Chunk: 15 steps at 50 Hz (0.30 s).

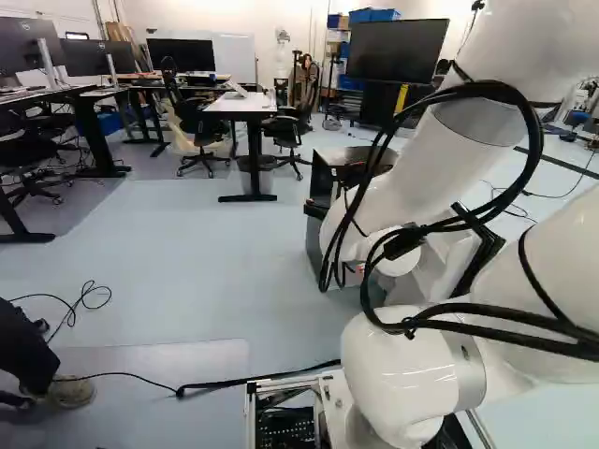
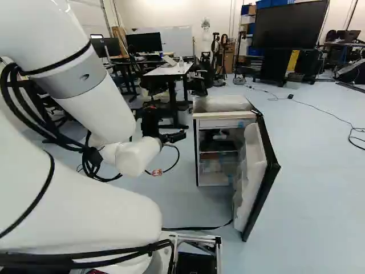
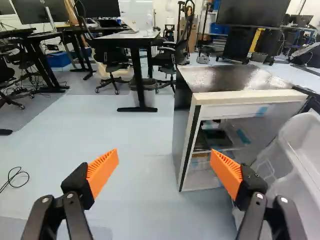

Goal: Open the fridge door

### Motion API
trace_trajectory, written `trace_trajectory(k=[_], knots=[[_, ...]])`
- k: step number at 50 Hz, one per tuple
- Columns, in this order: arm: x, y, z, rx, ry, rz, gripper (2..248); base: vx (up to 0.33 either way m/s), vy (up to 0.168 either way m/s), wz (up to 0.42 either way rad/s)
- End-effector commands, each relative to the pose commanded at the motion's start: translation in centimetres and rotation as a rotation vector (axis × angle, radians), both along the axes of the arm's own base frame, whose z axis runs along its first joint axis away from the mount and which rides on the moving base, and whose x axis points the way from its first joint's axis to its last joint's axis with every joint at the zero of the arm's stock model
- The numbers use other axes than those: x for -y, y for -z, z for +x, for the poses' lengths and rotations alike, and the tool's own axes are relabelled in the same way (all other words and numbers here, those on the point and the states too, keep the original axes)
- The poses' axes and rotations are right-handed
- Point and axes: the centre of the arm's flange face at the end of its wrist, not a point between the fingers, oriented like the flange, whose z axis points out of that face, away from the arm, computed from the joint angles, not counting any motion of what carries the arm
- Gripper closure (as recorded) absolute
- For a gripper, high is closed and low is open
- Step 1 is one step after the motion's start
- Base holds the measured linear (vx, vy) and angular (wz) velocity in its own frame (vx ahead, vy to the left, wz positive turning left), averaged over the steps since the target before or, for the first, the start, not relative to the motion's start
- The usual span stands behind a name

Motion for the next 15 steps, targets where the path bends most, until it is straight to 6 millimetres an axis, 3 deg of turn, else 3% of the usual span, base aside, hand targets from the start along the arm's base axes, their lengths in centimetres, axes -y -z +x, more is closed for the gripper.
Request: trace_trajectory(k=[15], knots=[[0.00, 0.00, 0.00, 0.000, 0.000, 0.000, 3, 0.000, 0.000, 0.000]])
